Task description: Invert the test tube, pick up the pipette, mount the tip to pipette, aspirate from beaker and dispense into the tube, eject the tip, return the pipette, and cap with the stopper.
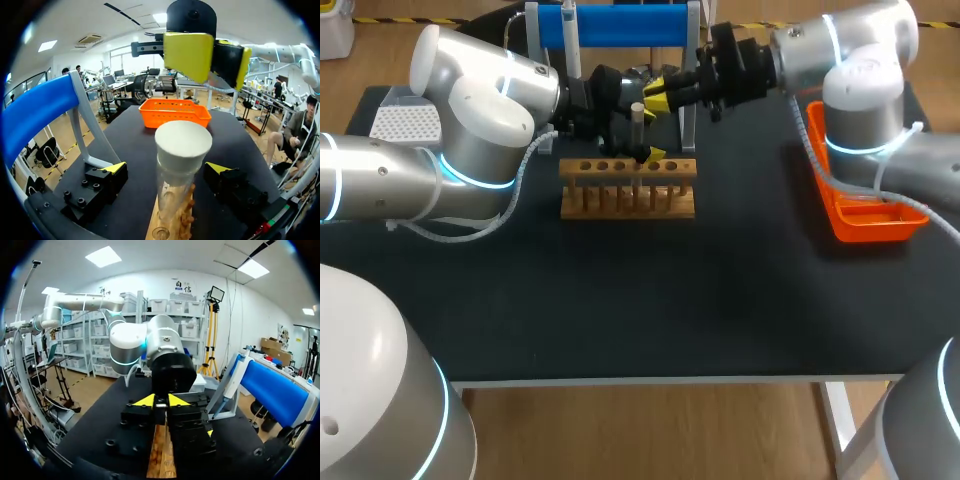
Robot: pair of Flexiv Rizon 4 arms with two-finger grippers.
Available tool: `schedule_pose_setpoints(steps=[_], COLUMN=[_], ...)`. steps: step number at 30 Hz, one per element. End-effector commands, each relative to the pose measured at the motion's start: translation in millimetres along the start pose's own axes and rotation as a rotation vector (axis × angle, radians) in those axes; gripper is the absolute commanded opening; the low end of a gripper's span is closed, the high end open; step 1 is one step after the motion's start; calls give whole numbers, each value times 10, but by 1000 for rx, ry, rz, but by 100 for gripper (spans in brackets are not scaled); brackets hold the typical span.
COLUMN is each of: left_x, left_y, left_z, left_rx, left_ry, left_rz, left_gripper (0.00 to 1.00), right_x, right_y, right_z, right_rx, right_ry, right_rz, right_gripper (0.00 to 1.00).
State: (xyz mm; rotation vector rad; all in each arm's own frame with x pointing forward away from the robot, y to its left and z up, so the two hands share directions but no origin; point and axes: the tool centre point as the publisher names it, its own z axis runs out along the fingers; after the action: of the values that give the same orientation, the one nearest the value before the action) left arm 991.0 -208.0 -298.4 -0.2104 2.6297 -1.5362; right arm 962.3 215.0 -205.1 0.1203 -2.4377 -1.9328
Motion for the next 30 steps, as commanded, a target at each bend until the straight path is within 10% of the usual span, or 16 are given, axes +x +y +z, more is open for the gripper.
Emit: schedule_pose_setpoints(steps=[1,30], left_x=[-6,-6], left_y=[-2,-2], left_z=[1,1], left_rx=[-1,-1], left_ry=[2,2], left_rz=[0,0], left_gripper=[100,100], right_x=[-15,-110], right_y=[-22,-86], right_z=[21,184], right_rx=[-45,-148], right_ry=[9,35], right_rz=[3,55], right_gripper=[0,0])
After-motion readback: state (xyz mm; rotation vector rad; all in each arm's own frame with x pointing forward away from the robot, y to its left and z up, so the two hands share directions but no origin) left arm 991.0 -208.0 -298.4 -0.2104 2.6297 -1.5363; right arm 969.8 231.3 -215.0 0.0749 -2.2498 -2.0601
